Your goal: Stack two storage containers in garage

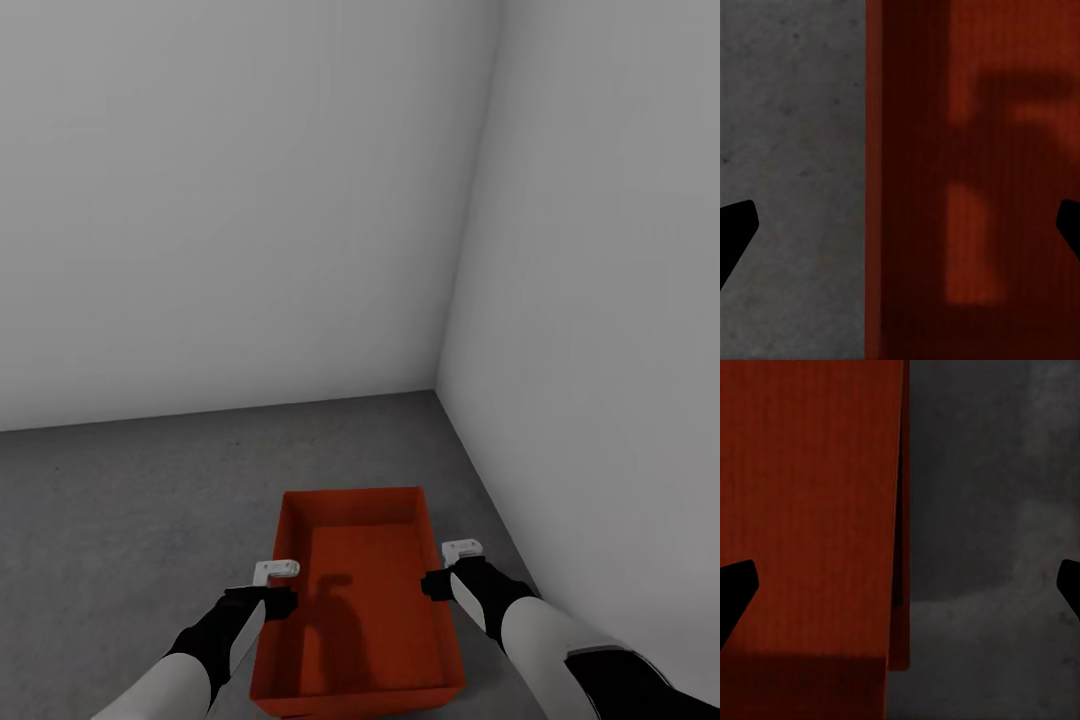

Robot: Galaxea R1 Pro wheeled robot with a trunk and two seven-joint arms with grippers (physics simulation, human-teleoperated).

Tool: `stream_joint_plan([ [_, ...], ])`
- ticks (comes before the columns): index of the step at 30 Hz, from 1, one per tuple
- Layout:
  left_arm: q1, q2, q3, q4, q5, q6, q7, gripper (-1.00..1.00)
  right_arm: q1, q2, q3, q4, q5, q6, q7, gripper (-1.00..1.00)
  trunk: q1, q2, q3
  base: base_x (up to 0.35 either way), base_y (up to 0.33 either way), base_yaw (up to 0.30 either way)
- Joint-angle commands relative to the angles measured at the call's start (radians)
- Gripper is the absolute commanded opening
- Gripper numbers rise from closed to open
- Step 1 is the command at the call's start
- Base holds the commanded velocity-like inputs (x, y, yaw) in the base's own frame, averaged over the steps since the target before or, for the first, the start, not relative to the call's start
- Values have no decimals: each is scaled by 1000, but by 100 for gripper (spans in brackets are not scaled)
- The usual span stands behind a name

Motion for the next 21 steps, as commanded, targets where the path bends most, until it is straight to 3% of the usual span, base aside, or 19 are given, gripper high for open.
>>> stream_joint_plan([
  [1, 0, -1, 5, -2, 1, 6, 2, 100, 0, 0, 7, -2, 1, 7, -3, 100, 0, 0, -1, 0, 0, 0],
  [21, 0, -1, 4, -2, 1, 5, 2, 100, 0, -1, 7, -2, 1, 7, -3, 100, 0, 0, -1, 0, 0, 0],
])
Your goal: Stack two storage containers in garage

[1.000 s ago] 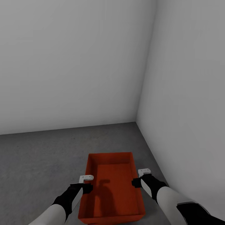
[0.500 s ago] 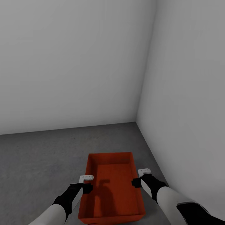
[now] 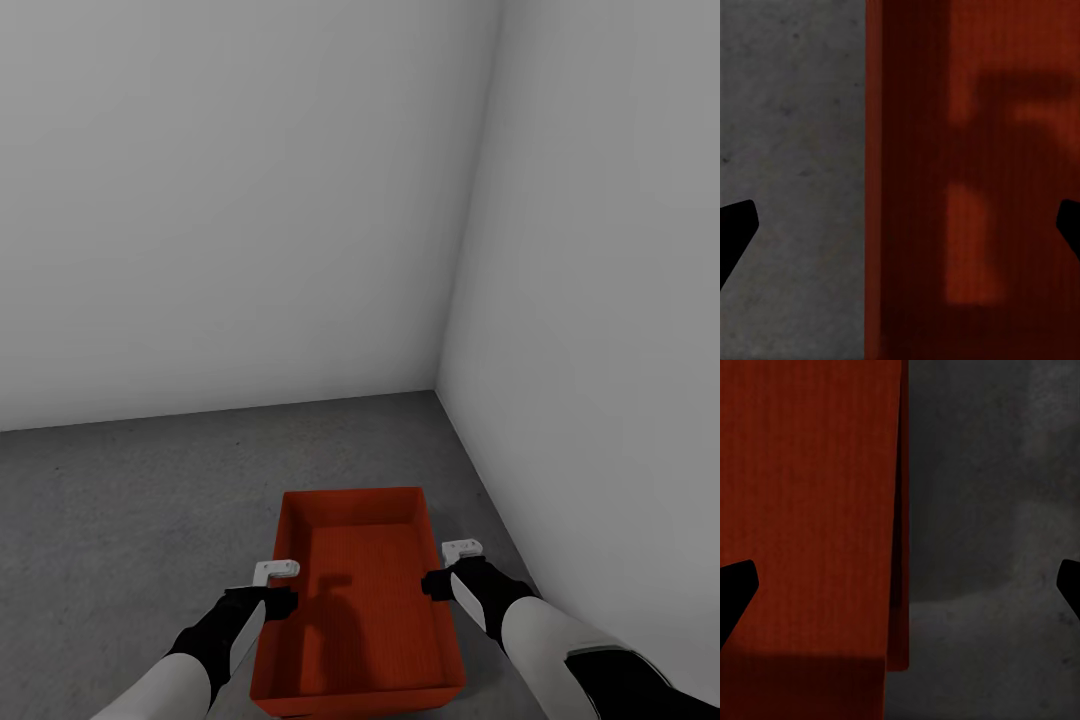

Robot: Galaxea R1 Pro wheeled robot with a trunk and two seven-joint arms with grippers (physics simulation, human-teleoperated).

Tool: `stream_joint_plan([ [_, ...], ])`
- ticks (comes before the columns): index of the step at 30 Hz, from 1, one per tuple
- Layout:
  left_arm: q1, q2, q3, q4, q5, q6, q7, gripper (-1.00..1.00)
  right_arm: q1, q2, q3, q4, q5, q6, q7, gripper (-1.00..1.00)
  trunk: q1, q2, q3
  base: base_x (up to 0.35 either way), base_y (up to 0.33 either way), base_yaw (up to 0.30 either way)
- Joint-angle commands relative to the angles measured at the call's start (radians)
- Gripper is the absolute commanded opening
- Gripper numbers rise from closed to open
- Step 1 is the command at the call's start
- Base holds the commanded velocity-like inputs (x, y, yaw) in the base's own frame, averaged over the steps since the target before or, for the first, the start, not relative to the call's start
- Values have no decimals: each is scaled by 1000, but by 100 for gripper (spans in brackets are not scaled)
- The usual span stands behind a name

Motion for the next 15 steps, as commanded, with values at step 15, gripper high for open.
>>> stream_joint_plan([
  [15, -1, -1, 6, -2, 2, 5, 2, 100, 0, 0, 7, -3, 1, 7, -3, 100, 0, 0, 7, 0, 0, 0],
])
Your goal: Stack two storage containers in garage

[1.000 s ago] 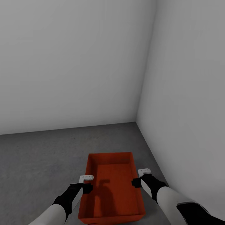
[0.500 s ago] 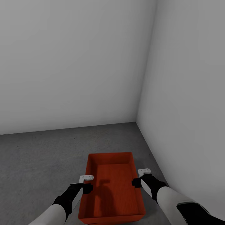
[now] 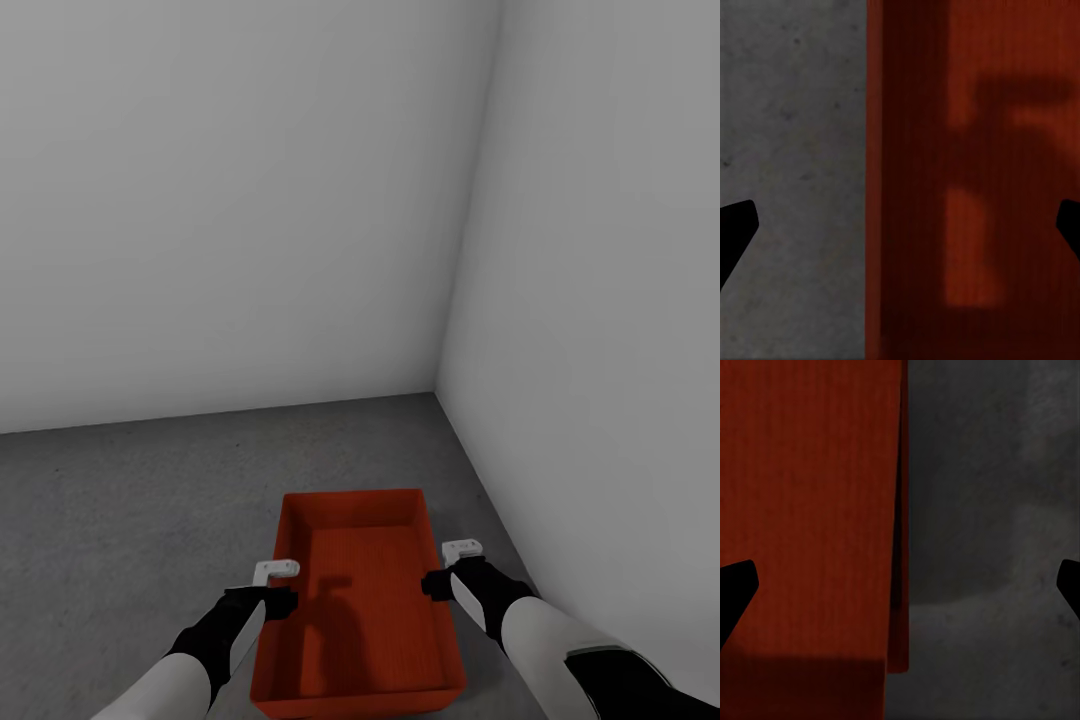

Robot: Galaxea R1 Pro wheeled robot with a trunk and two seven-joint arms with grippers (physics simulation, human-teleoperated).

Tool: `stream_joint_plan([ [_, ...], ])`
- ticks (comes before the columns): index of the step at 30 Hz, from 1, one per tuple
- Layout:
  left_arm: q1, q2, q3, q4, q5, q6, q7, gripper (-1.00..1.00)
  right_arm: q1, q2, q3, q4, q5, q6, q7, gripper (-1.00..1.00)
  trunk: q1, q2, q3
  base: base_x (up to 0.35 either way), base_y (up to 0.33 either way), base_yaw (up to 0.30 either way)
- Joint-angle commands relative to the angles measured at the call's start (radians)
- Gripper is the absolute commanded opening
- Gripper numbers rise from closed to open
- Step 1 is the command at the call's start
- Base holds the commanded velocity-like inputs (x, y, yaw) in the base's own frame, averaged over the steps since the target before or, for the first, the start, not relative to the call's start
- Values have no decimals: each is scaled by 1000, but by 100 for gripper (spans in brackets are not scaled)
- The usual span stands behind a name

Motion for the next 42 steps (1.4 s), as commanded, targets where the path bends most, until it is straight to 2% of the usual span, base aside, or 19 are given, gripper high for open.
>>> stream_joint_plan([
  [1, 0, -1, 5, -2, 1, 6, 2, 100, 0, 0, 7, -2, 1, 7, -3, 100, 0, 0, 1, 0, 0, 0],
  [12, 0, -1, 5, -2, 1, 5, 2, 100, 0, 0, 7, -2, 1, 7, -3, 100, 0, 0, 16, 0, 0, 0],
  [25, 0, -1, 5, -2, 1, 5, 2, 100, 0, 0, 7, -2, 1, 7, -3, 100, 0, 0, 18, 0, 0, 0],
  [42, 0, -1, 5, -2, 1, 6, 2, 100, 0, 0, 7, -2, 1, 7, -3, 100, -65, 119, 72, 0, 0, 0],
])
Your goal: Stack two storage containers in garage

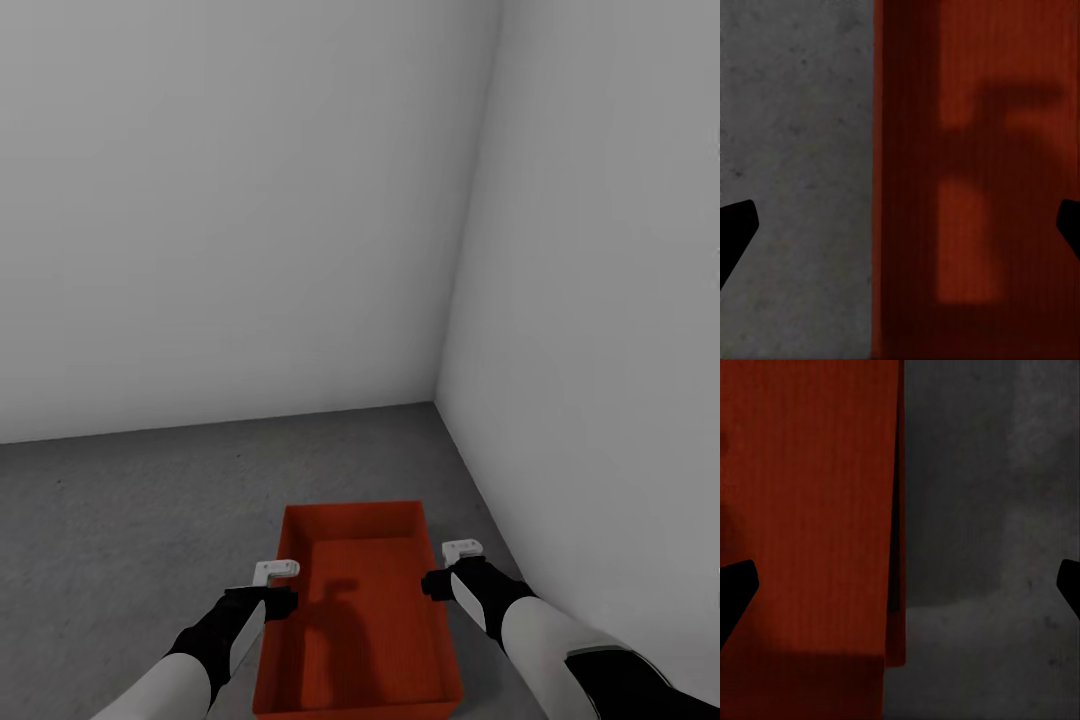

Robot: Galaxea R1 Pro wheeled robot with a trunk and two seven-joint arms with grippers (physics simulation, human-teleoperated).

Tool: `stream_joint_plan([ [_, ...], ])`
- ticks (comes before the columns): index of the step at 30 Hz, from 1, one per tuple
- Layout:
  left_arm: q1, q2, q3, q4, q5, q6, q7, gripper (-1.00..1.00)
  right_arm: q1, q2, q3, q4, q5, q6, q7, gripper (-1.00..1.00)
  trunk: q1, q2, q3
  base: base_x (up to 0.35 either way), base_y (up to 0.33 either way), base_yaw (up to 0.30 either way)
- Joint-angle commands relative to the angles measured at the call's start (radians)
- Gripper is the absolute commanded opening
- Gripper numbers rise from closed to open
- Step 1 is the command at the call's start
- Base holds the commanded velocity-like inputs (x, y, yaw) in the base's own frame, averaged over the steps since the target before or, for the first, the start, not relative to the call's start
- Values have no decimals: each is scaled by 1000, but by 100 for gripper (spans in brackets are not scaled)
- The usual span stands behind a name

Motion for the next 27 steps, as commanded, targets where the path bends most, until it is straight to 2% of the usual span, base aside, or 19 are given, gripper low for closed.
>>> stream_joint_plan([
  [1, 0, -1, 5, -2, 1, 6, 2, 100, 0, 0, 7, -2, 1, 7, -3, 100, -4, 7, 2, 0, 0, 0],
  [17, 0, -1, 5, -2, 2, 6, 2, 100, 0, 0, 6, -2, 1, 7, -3, 100, -65, 119, 53, 0, 0, 0],
  [27, 0, -1, 5, -2, 2, 6, 2, 100, 0, 0, 6, -2, 1, 7, -3, 100, -65, 119, 65, 0, 0, 0],
])
